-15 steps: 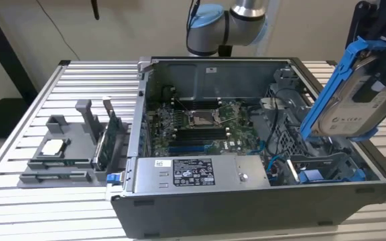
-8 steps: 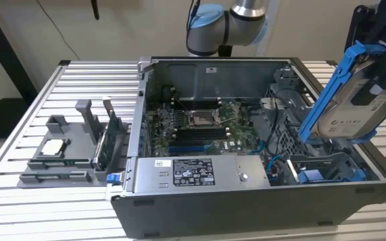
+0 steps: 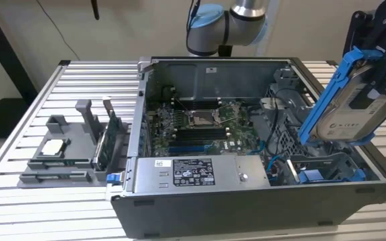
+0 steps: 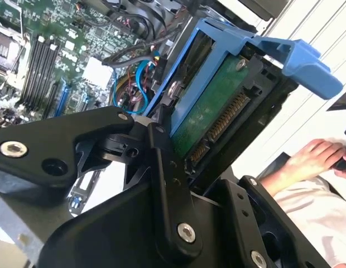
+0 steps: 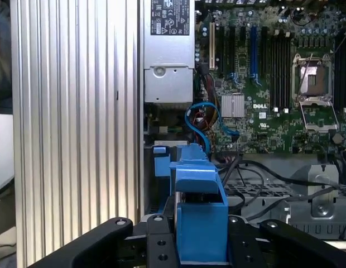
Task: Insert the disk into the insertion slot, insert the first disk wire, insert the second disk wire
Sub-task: 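Insert the disk into the insertion slot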
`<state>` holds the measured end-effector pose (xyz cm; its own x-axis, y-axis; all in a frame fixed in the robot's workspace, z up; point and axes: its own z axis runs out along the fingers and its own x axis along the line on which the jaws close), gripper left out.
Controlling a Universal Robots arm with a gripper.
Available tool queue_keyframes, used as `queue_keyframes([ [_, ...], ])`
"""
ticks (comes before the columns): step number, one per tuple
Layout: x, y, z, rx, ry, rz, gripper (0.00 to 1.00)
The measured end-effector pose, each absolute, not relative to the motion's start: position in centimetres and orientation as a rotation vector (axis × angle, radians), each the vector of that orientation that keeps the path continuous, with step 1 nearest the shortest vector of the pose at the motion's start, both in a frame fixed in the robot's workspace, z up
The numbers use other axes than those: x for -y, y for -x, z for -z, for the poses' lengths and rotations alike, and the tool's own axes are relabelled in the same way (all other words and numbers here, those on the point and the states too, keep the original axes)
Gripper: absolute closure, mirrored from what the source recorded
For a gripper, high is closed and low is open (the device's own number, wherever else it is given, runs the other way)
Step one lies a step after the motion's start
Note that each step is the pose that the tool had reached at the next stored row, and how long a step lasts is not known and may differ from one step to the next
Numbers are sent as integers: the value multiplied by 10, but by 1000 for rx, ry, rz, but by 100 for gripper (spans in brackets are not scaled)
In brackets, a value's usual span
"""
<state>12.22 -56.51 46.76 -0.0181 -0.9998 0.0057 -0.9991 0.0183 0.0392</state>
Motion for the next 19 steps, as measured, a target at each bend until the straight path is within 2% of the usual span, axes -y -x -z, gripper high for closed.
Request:
queue_keyframes([
  [19, 565, -125, -451, 2219, -2179, 37, 67],
])
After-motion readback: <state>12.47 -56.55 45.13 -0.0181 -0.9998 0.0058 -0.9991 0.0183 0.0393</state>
